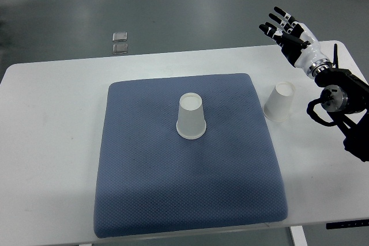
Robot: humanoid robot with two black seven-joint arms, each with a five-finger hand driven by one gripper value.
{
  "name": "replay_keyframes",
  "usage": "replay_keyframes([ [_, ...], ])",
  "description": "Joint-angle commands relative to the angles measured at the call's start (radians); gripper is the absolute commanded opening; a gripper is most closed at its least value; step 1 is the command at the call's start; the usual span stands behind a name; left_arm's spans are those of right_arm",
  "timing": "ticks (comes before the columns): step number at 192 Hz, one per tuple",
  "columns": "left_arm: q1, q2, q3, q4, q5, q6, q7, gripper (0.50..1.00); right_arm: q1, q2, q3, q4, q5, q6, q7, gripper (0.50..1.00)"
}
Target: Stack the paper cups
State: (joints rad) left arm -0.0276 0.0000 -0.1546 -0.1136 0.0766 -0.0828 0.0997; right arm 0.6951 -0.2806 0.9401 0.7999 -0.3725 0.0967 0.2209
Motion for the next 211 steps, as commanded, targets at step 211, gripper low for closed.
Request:
replay_keyframes([
  [211,0.0,0.0,0.0,0.0,0.0,0.0,0.0,1.0,0.044,-0.333,-0.204,0.2,-0.502,0.21,0.017,0.915],
])
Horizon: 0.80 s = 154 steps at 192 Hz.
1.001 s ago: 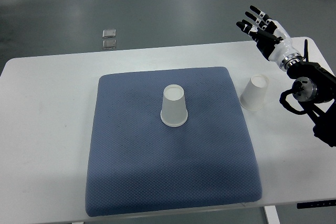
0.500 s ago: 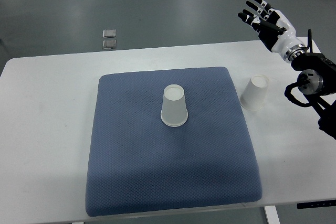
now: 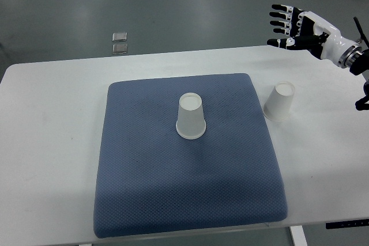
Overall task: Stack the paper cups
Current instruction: 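Reach the right hand down toward the white cup beside the pad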
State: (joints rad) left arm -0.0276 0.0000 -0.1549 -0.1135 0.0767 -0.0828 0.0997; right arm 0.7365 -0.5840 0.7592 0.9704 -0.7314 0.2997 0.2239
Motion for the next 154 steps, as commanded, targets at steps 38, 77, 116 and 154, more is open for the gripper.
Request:
replay_keyframes([
  [38,0.0,0.0,0.0,0.0,0.0,0.0,0.0,1.0,0.046,-0.097,-0.101,0.048,-0.345,0.009,0.031,0.915],
  [77,0.0,0.0,0.0,0.0,0.0,0.0,0.0,1.0,0.11,-0.146,-0.225,0.073,-0.385,0.013,0.037,0.915],
  [116,0.0,0.0,0.0,0.0,0.0,0.0,0.0,1.0,0.122,-0.146,-0.273,0.074,-0.5,0.013,0.037,0.915],
  [154,0.0,0.0,0.0,0.0,0.0,0.0,0.0,1.0,0.139,-0.134,-0.339,0.064,-0.582,-0.001,0.035,0.915],
])
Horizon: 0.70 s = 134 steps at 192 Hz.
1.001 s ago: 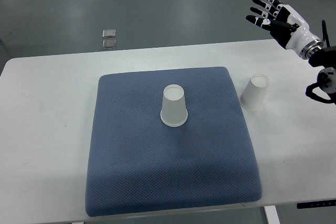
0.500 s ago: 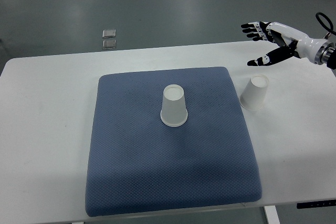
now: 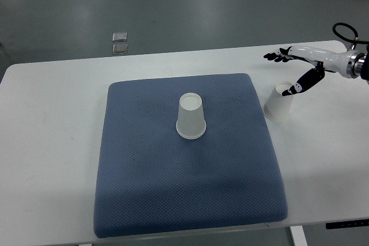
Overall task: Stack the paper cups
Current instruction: 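Reach the right hand down toward the white cup beside the pad, then close the right hand fingers around the white cup and lift it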
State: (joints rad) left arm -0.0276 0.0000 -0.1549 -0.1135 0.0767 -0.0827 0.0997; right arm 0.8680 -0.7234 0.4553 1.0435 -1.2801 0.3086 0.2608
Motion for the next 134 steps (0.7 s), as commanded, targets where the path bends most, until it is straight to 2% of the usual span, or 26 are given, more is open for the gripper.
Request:
replay_keyframes([
  [1,0.0,0.0,0.0,0.0,0.0,0.0,0.0,1.0,0.008,0.005,-0.035,-0.01,-0.033,-0.009,-0.002,0.915],
  [65,0.0,0.0,0.0,0.0,0.0,0.0,0.0,1.0,0.013,0.045,-0.119,-0.057,-0.07,-0.088,-0.002,0.907],
  [134,0.0,0.0,0.0,0.0,0.0,0.0,0.0,1.0,0.013,0.065,-0.178,-0.119,-0.107,-0.161,0.005,0.842],
])
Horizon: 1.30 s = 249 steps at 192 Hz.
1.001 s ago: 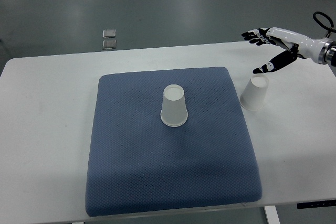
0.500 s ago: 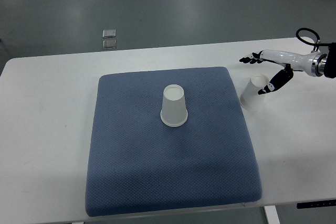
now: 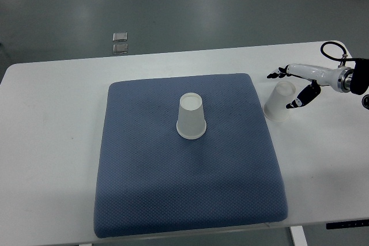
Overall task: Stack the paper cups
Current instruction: 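Close the right hand fingers around the white cup and lift it, then carry the cup over the cup on the pad and lower it on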
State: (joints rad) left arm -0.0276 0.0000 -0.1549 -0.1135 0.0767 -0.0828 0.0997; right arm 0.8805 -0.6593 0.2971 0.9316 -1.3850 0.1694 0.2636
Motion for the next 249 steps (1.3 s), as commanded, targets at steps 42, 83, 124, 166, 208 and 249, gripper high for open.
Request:
replay_keyframes([
  [42,0.0,0.0,0.0,0.0,0.0,0.0,0.0,1.0,0.005,0.001,-0.029,-0.008,-0.002,-0.025,0.002,0.811],
  [83,0.0,0.0,0.0,0.0,0.0,0.0,0.0,1.0,0.006,0.001,-0.029,-0.016,-0.002,-0.034,0.0,0.768],
  [124,0.0,0.0,0.0,0.0,0.0,0.0,0.0,1.0,0.006,0.007,-0.03,-0.02,-0.002,-0.036,0.0,0.723],
  [166,0.0,0.0,0.0,0.0,0.0,0.0,0.0,1.0,0.008,0.015,-0.029,-0.033,-0.002,-0.05,0.0,0.65],
  [208,0.0,0.0,0.001,0.0,0.0,0.0,0.0,1.0,0.041,0.003,-0.023,-0.023,0.014,-0.057,0.002,0.635],
  [249,0.0,0.0,0.0,0.0,0.0,0.0,0.0,1.0,0.146,-0.026,-0.01,0.019,0.035,-0.045,0.005,0.641],
])
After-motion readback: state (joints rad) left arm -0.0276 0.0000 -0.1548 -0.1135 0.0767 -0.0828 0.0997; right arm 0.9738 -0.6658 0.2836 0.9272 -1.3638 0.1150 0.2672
